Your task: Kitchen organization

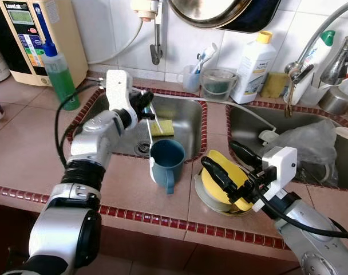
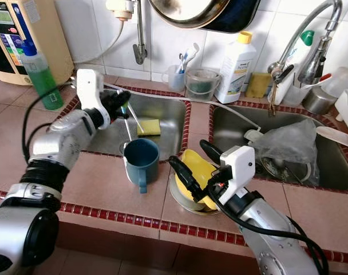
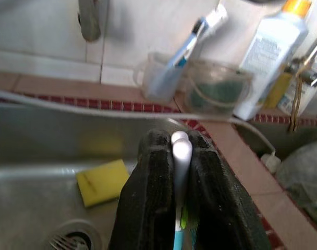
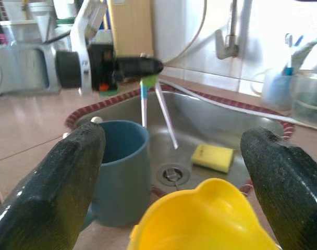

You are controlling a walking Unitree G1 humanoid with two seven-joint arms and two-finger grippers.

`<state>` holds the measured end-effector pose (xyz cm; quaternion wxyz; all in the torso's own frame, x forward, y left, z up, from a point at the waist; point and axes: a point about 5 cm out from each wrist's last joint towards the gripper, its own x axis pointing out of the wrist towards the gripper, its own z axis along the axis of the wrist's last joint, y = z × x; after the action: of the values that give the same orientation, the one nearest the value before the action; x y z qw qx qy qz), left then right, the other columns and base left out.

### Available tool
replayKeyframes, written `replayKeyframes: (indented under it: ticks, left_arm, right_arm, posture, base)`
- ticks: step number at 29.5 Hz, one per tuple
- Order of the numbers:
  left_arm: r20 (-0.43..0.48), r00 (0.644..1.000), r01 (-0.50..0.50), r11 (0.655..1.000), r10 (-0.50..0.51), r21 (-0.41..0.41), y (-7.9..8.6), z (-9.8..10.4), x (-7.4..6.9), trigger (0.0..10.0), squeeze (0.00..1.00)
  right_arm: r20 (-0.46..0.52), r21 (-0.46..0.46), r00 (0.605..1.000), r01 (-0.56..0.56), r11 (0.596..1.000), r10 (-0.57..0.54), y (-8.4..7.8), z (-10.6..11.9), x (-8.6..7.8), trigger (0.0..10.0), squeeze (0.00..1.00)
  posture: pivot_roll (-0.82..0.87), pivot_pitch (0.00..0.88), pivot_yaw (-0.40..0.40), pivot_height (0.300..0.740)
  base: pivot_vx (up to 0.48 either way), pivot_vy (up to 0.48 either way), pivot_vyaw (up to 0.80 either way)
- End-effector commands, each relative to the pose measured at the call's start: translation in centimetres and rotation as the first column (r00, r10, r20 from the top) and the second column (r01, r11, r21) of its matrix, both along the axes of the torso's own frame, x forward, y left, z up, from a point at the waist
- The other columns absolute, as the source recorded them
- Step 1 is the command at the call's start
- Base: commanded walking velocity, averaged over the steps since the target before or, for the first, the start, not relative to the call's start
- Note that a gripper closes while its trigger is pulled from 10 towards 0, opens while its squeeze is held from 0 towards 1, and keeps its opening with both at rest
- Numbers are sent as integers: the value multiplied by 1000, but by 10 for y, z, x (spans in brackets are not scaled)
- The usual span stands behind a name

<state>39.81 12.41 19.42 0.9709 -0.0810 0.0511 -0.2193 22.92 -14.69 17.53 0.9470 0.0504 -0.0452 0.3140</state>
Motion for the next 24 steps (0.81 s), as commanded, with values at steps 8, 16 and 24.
replayKeyframes:
  ticks: [8,16,24]
  left_arm:
    - [2,1000,13,997,-13,71,-5,-11,2,10000,0]
    - [6,999,45,994,-46,96,-1,-15,3,10000,0]
    - [11,998,61,990,-63,125,3,-16,4,10000,0]
  right_arm:
    - [14,-6,999,36,999,-36,-7,7,-6,10000,0]
    - [-9,22,998,69,997,-69,-11,6,-13,10000,0]
    - [-32,68,991,131,989,-129,-23,9,-25,10000,0]
  posture:
    - [-68,0,14,740]
    - [-80,0,20,740]
    - [-107,0,42,740]
  base:
    - [0,0,0]
    - [0,0,0]
    - [0,0,0]
